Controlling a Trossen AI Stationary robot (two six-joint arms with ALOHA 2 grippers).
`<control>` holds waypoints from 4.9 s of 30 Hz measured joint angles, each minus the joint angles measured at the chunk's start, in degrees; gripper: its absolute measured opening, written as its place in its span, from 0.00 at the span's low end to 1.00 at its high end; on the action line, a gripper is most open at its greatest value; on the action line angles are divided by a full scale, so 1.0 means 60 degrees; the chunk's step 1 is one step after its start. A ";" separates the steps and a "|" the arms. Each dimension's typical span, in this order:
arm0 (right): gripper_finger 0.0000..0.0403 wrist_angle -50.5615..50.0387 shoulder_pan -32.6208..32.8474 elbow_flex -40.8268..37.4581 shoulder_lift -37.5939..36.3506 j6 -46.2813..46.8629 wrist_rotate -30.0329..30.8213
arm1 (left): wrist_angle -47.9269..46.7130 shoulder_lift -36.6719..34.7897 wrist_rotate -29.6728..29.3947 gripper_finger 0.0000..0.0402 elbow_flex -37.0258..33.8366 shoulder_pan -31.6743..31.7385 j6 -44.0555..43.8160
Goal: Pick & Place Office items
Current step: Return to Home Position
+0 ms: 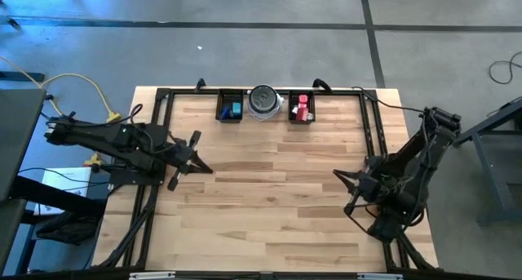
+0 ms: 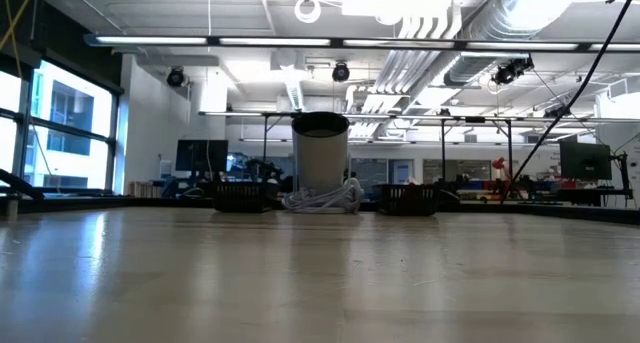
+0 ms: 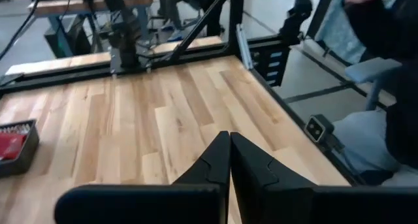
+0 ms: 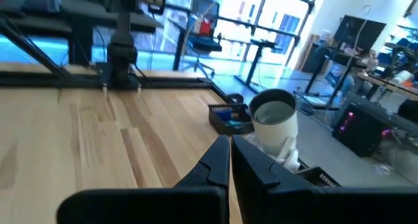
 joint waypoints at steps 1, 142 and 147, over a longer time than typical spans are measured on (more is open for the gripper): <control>0.01 0.0001 0.0050 -0.0150 -0.0130 0.0168 0.0059 | 0.0018 -0.0054 -0.0063 0.00 0.0000 -0.0073 -0.0006; 0.01 1.5264 -0.7259 -0.9980 -1.1671 -1.2251 -1.6089 | 0.3662 -0.6658 -0.3622 0.00 -0.7093 -0.0459 -0.0226; 0.01 1.5106 -0.7261 -0.9984 -1.1703 -1.2412 -1.6886 | 0.3807 -0.6660 -0.3617 0.00 -0.7231 -0.0446 -0.0328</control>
